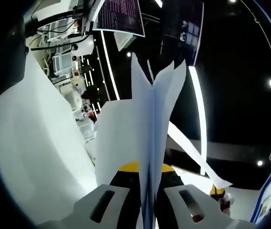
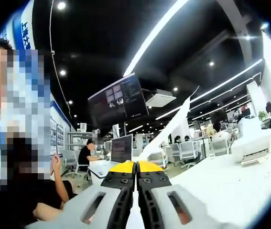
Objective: Organize the stack of printing papers by aligning and flattening the scattered papers on the table
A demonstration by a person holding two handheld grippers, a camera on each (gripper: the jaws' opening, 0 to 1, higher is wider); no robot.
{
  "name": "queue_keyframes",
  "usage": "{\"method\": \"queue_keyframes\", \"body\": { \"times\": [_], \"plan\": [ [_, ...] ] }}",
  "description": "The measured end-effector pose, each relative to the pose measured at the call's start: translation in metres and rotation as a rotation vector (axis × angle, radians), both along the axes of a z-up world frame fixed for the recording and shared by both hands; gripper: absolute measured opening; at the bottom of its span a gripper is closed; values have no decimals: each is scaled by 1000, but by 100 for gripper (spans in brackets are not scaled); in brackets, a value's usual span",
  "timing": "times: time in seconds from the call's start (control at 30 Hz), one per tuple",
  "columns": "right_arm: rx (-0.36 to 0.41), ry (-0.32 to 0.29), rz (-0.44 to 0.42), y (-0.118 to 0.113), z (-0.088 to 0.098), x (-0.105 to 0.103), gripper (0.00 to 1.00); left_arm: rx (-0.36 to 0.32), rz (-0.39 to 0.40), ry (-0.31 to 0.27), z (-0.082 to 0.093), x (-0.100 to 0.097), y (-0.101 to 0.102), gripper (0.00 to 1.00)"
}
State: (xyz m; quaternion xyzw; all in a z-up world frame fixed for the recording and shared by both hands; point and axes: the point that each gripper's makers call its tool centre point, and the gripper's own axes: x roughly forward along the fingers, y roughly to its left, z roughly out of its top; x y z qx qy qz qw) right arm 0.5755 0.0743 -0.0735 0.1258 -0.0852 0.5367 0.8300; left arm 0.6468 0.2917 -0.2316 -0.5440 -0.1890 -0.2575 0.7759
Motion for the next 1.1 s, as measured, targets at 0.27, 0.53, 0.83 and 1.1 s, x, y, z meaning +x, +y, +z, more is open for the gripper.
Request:
{"method": "queue_keyframes", "body": {
  "times": [0.27,0.53,0.83,1.1],
  "plan": [
    [-54,-9,37,11,-8,-7,0,0,0,-1,0,0,0,8],
    [-114,-24,59,21,-20,-9,0,0,0,-1,0,0,0,8],
    [-167,-5,80,26,-38,-6,0,-4,-3,-1,0,0,1,8],
    [-203,3,72,27,-53,3,0,-8,-4,-2,0,0,1,8]
  ]
}}
